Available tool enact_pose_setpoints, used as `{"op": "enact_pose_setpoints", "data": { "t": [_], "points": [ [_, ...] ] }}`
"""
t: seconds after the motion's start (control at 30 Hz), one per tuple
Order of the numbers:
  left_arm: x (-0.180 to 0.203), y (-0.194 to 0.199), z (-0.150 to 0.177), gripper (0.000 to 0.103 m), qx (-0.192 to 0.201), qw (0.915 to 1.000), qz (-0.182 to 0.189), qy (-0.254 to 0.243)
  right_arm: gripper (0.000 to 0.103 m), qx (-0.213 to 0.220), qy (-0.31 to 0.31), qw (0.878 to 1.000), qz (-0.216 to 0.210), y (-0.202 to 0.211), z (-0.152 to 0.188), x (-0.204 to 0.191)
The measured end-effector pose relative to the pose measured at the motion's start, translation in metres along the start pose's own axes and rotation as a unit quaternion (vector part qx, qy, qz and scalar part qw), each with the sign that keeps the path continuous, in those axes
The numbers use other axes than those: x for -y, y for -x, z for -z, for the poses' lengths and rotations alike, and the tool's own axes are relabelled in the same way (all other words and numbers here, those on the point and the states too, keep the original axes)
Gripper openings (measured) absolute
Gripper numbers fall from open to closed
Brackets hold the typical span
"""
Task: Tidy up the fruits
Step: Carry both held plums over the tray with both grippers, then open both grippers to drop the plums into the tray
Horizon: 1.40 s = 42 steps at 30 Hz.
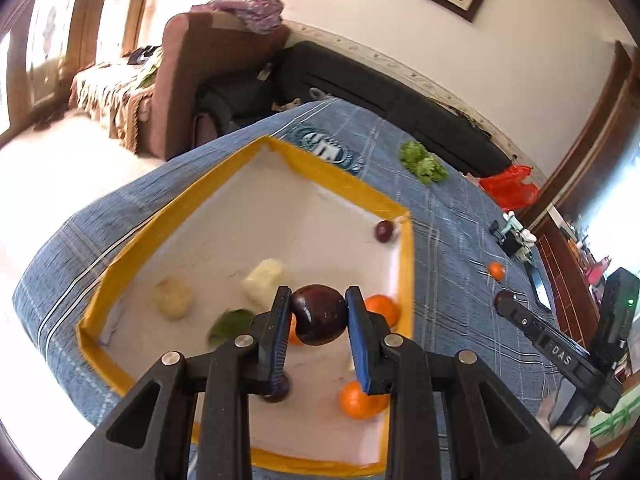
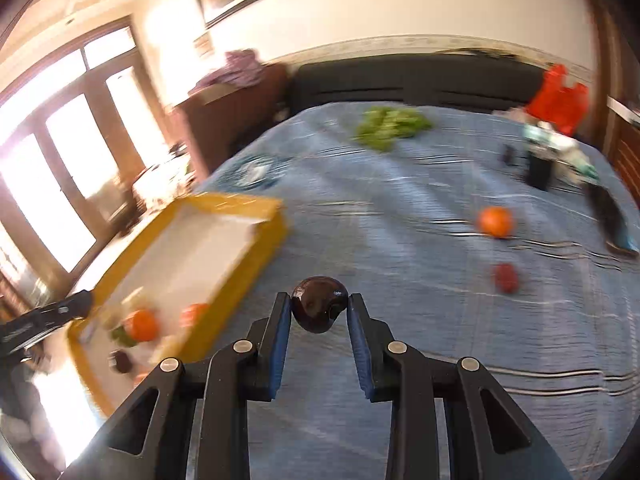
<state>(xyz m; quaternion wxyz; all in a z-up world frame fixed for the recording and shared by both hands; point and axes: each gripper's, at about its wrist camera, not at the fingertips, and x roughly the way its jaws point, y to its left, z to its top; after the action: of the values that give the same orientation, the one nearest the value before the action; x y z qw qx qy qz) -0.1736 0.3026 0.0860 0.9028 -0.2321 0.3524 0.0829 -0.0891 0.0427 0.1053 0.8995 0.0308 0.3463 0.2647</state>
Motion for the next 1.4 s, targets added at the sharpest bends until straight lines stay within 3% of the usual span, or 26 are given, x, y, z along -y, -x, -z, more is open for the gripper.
{"op": "enact_pose_setpoints", "data": {
  "t": [0.17, 0.37, 0.6, 0.83, 0.87, 1.0, 1.17, 1.33, 1.4],
  "points": [
    [-0.018, 0.000, 0.008, 0.026, -0.009, 0.9999, 0.001, 0.005, 0.033, -0.034, 0.036, 0.998, -0.042, -0.027, 0.002, -0.059],
    [-0.031, -0.008, 0.005, 0.027, -0.004, 0.9995, -0.032, -0.004, 0.033, -0.067, 0.072, 0.993, -0.068, -0.061, 0.005, -0.111],
    [-0.043, -0.034, -0.012, 0.026, -0.014, 0.9986, -0.051, -0.010, 0.033, -0.094, 0.095, 0.989, -0.064, -0.097, 0.002, -0.133],
    [-0.057, -0.050, -0.013, 0.027, -0.036, 0.9982, -0.047, 0.014, 0.033, -0.122, 0.089, 0.986, -0.065, -0.125, 0.000, -0.134],
    [-0.058, -0.050, -0.014, 0.029, -0.038, 0.9980, -0.047, 0.017, 0.033, -0.125, 0.091, 0.986, -0.067, -0.128, 0.001, -0.136],
    [-0.058, -0.042, -0.015, 0.054, -0.027, 0.9979, -0.053, 0.026, 0.038, -0.117, 0.100, 0.986, -0.063, -0.126, 0.002, -0.142],
    [-0.054, -0.028, -0.014, 0.059, -0.017, 0.9975, -0.064, 0.027, 0.053, -0.091, 0.093, 0.989, -0.063, -0.110, -0.002, -0.139],
    [-0.036, -0.012, -0.008, 0.060, -0.007, 0.9972, -0.074, 0.004, 0.053, -0.072, 0.084, 0.992, -0.058, -0.090, -0.001, -0.131],
    [-0.023, -0.007, -0.006, 0.066, -0.003, 0.9965, -0.082, -0.013, 0.054, -0.069, 0.079, 0.993, -0.056, -0.081, 0.001, -0.127]
  ]
}}
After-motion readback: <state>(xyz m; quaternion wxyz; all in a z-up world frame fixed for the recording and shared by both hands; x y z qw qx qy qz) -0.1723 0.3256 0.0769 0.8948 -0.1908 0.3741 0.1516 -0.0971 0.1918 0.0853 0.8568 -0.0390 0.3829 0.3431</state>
